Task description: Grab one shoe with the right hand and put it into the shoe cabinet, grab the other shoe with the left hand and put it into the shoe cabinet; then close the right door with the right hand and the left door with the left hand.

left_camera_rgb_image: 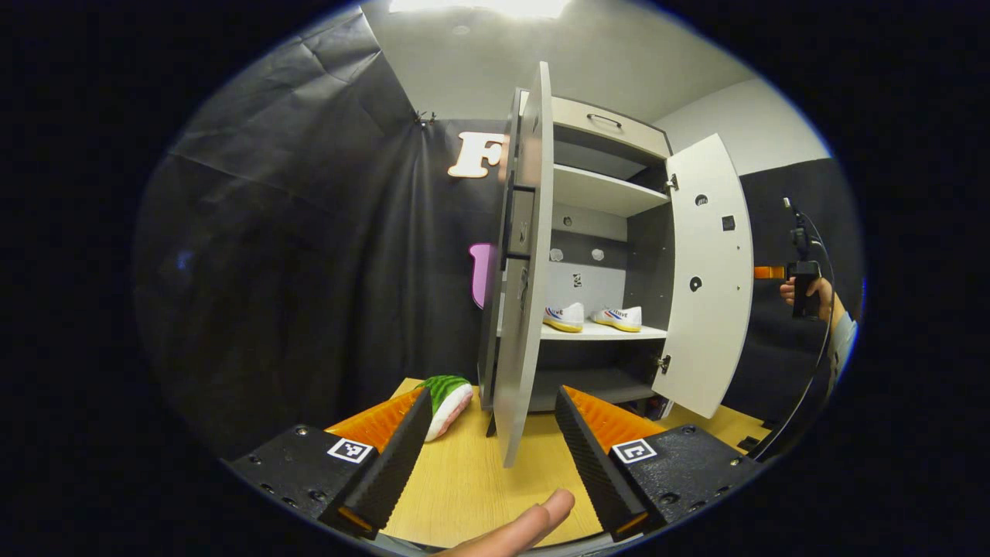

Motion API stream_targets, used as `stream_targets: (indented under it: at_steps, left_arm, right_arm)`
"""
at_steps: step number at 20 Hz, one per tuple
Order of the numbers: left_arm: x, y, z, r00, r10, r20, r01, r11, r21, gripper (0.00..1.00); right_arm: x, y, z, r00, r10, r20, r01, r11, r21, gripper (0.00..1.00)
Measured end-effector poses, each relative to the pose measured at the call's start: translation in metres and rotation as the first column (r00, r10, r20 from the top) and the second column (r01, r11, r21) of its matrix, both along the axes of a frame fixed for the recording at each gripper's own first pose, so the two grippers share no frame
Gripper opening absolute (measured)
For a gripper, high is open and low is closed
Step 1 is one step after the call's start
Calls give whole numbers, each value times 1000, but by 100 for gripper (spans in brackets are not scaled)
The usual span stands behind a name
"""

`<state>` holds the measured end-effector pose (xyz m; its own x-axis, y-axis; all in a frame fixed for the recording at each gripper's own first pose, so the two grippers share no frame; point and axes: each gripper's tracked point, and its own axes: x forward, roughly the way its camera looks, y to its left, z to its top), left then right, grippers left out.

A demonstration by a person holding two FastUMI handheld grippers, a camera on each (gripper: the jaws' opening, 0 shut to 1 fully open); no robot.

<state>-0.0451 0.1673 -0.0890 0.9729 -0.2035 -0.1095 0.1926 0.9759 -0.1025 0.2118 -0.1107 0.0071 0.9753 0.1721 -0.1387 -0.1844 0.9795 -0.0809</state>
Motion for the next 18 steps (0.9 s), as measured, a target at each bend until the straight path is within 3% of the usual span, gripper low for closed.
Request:
stream_targets:
  at_steps: [9, 18]
  left_arm:
    - [-7, -25, 10, 1000, -2, -4, 2, 1000, -4, 96]
    - [-10, -17, 4, 997, 53, -48, -52, 998, 27, 96]
  right_arm:
    - [-8, 57, -4, 995, 103, 5, -103, 993, 59, 93]
    - [7, 97, -14, 999, 51, 0, -51, 994, 95, 93]
